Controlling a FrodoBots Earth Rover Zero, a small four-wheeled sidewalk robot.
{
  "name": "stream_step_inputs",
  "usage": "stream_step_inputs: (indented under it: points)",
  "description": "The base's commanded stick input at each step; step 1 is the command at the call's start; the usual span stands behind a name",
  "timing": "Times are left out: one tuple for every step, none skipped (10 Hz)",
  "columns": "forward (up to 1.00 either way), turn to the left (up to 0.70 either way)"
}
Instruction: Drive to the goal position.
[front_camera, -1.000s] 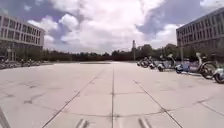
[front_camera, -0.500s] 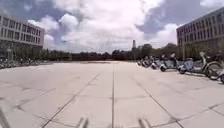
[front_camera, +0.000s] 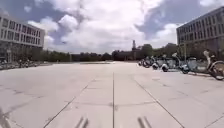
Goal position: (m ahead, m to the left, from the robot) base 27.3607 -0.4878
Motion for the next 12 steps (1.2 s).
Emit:
stream_step_inputs:
  points:
    - [0.50,-0.10]
    - [0.50,0.00]
    - [0.50,0.00]
    - [0.50,0.00]
    - [0.50,0.00]
    - [0.50,0.00]
    - [0.50,0.00]
    - [0.50,0.00]
    - [0.50,0.00]
    - [0.50,0.00]
    - [0.50,0.00]
    - [0.50,0.00]
